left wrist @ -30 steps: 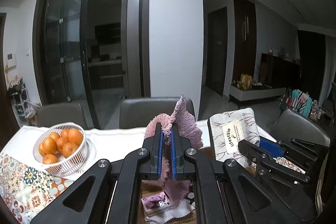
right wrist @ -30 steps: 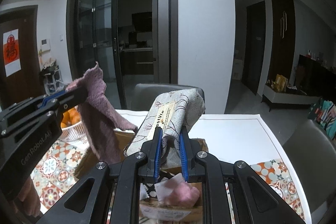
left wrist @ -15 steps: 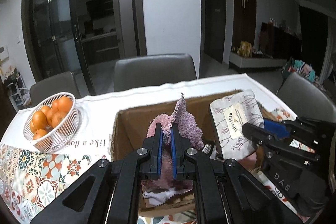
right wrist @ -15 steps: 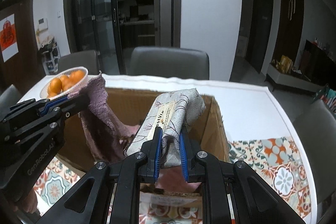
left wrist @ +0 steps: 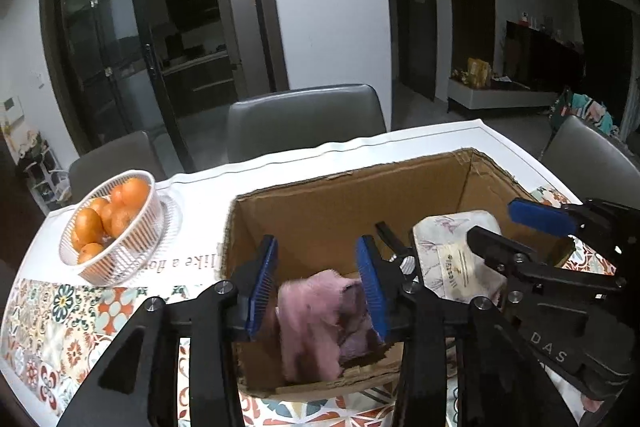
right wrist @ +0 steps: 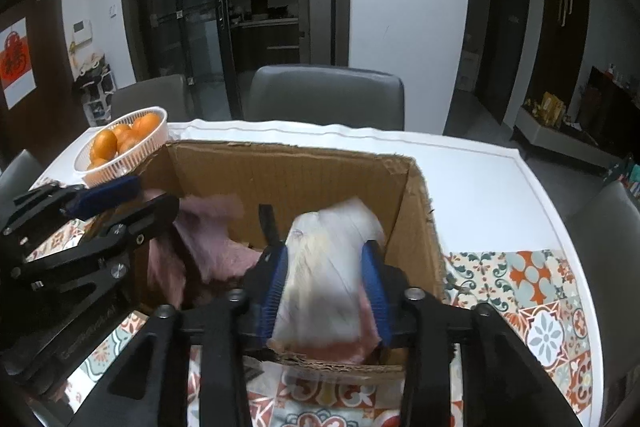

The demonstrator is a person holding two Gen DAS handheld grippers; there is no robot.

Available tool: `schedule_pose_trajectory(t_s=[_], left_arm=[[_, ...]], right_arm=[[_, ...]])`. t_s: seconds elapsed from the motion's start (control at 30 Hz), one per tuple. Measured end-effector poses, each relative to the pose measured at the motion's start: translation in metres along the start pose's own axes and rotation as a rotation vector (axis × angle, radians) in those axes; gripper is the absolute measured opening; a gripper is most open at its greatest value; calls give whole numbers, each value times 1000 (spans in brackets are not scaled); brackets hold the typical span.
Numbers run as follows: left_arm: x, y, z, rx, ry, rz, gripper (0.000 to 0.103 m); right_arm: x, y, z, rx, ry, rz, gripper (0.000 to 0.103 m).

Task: Organize soft objects

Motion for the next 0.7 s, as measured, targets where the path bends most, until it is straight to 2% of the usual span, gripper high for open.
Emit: schedule_pose_trajectory(t_s=[0.17, 0.3, 0.5, 0.7], left_arm=[[-18, -9, -7, -43, 27, 13, 54], [-40, -19, -16, -99, 49, 35, 58], [-80, -41, -23, -155, 48, 75, 66], [-125, -63, -22, -169, 47, 116, 74]], right_arm=[[-12, -3, 1, 17, -18, 16, 47], [-30, -9, 0, 26, -37, 46, 54], [-71, -25, -6, 30, -106, 115, 65], [-120, -48, -12, 60, -108, 180, 73]])
Point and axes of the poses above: each gripper's, at about its wrist camera, not at the fingertips, and x roughly the way its jaws point, z to its right, y to its top, the point moved 4 cm from there along x, roughly the way its jaws point, and after that the axes turned 11 degrees about -z, right-handed, at the moved point
